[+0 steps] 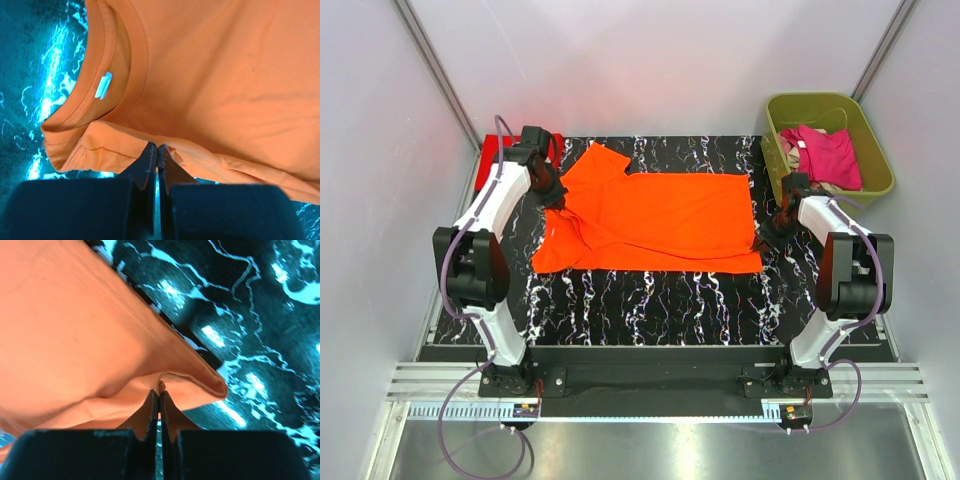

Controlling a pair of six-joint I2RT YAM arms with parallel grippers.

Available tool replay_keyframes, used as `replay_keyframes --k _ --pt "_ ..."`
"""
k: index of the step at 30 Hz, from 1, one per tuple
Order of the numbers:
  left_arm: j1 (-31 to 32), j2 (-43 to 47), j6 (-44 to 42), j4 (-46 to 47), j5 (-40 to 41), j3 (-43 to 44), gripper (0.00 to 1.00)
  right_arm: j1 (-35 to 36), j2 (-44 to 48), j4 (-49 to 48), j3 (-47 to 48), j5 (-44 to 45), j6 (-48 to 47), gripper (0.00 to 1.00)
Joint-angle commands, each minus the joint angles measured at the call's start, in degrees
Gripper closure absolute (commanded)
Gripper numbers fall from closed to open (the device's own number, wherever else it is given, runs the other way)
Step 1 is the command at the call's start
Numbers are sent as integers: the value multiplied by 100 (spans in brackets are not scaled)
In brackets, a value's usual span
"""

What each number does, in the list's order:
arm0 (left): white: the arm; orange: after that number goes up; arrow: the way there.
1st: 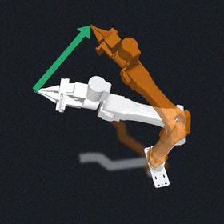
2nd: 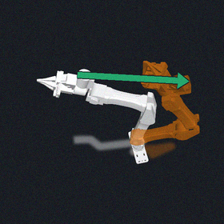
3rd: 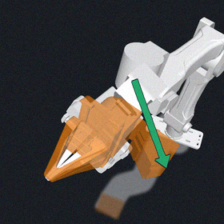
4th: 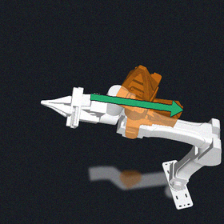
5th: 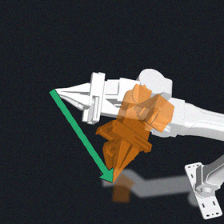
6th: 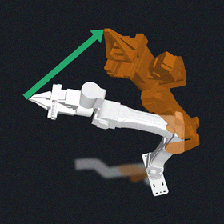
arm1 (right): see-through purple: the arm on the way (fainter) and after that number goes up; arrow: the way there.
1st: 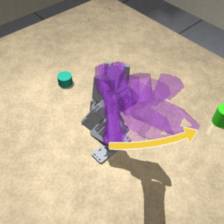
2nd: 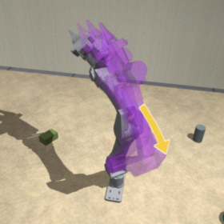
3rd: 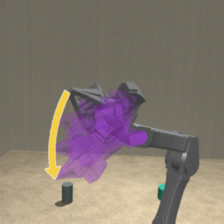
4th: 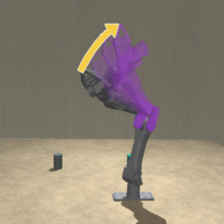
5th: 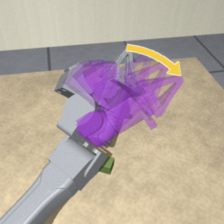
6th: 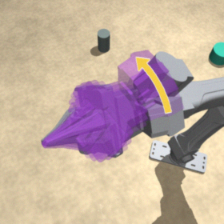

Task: Fold and stack the t-shirts
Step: Fold the tshirt

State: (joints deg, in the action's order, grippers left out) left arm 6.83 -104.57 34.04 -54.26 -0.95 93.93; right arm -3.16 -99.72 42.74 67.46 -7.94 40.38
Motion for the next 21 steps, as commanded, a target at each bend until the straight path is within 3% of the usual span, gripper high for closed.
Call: replay_keyframes --k 1,21 --pt "-41 -89 -135 152 -133 266 100 -53 -38 -1461 101 258 40 99" --pt "-217 -484 -284 161 -336 591 100 -115 23 -1866 -67 707 559 99"
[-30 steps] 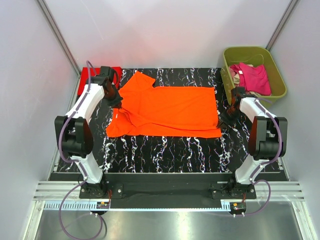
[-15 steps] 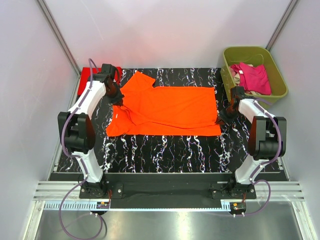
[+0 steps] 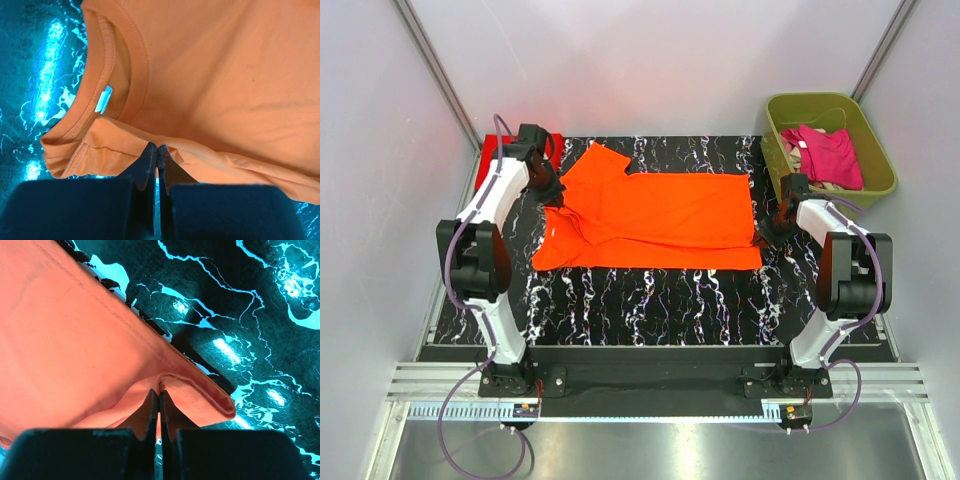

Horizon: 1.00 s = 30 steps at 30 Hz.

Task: Fold and stack the t-shirts
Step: Fold the tshirt

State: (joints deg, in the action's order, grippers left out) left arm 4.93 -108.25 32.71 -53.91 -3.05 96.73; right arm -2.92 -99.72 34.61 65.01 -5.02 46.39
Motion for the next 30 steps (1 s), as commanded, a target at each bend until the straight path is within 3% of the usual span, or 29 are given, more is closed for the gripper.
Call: replay_keyframes --k 1,13,14,17,21,26,30 --pt "-27 -135 -151 118 -134 364 100 -139 -12 -1053 187 414 -60 99" --pt "-27 -469 -282 109 -57 706 100 -139 -249 -1097 257 388 -314 95" --pt "-27 -478 -431 83 214 777 88 -139 -284 -1114 284 370 -437 80" --pt "8 -85 -685 -76 1015 944 49 -139 -276 -1071 354 107 -709 55" --pt "17 733 -810 -76 1254 147 38 -121 329 -869 144 10 -807 42" --pt "-9 2006 -678 178 622 -1634 35 -104 769 -499 -189 -367 -1027 32" --pt "-184 2834 -626 539 -19 -2903 23 -77 1077 -271 -410 -509 -1272 28"
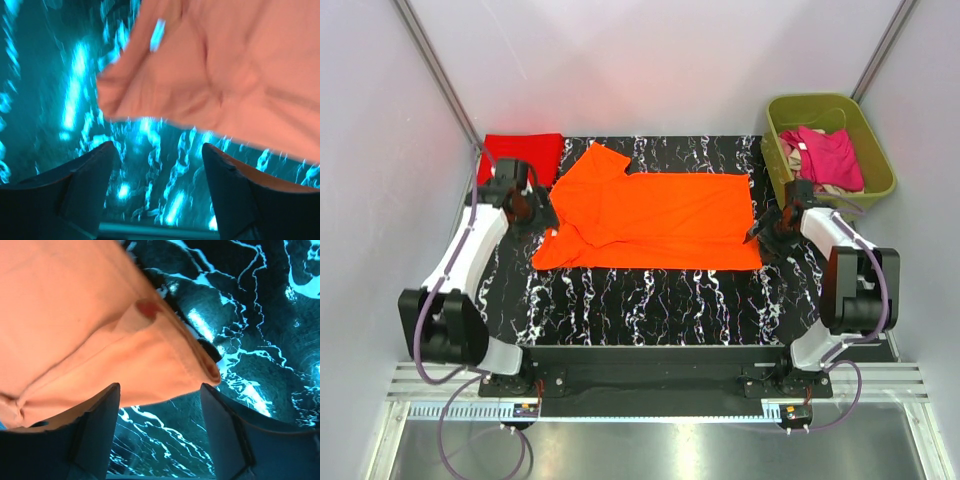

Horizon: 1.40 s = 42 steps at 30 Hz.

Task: Fold and stack the t-shirts
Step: Fold the tshirt

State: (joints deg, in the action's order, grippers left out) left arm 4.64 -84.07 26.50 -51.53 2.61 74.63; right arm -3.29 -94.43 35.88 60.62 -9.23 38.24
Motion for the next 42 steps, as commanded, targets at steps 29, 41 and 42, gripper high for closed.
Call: replay_keyframes --k 29,41,42 --pt "-1713 -768 927 1918 -2124 -2392 27 259 1411 -1584 -1878 -202 658 27" --pt "-1721 -1085 927 2147 -1966 -2251 44 162 945 -1689 -1835 264 1001 42" --pt "-1721 -1094 927 2138 -1949 -2234 46 162 883 -1724 -1817 264 975 43"
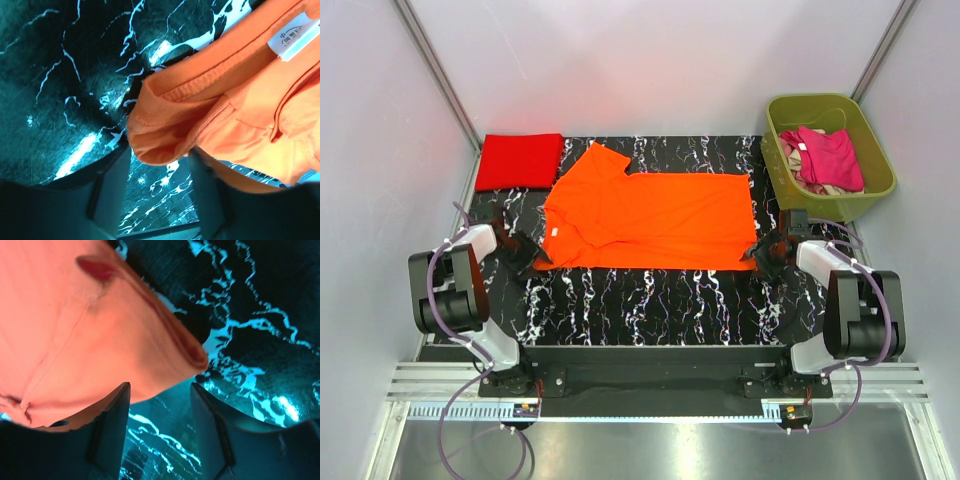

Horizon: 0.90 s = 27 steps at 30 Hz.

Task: Fold and stack the t-shirts
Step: Fold the tshirt

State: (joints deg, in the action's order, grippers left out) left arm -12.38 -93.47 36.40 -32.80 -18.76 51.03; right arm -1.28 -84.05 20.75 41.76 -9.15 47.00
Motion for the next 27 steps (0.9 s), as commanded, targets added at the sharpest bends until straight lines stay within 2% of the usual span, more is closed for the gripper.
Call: replay_keyframes --k 1,6,8,9,10,12,14,20,27 --pt "-19 -171 -72 282 215 136 48 -48 -216 -229 122 229 90 43" --pt "-27 -250 -98 291 347 241 66 -48 -568 -300 227 273 72 47" --pt "-36 -277 -124 300 382 320 74 -57 -674 -274 254 352 63 59" --pt "-62 -294 -142 291 408 346 80 -57 -674 -187 271 404 55 62" --pt "-71 -294 -160 283 435 364 90 -74 -639 -116 271 466 46 74" --pt "-150 -260 -134 230 513 329 100 -127 -604 304 298 598 28 84" --pt "-212 -137 -116 116 628 233 100 -127 -455 586 324 747 -59 100" --pt "-475 680 95 -428 970 -382 100 -136 64 1719 245 757 -367 100" --pt "-651 1927 780 -1202 1514 -1041 100 -136 520 2301 -210 432 -578 98"
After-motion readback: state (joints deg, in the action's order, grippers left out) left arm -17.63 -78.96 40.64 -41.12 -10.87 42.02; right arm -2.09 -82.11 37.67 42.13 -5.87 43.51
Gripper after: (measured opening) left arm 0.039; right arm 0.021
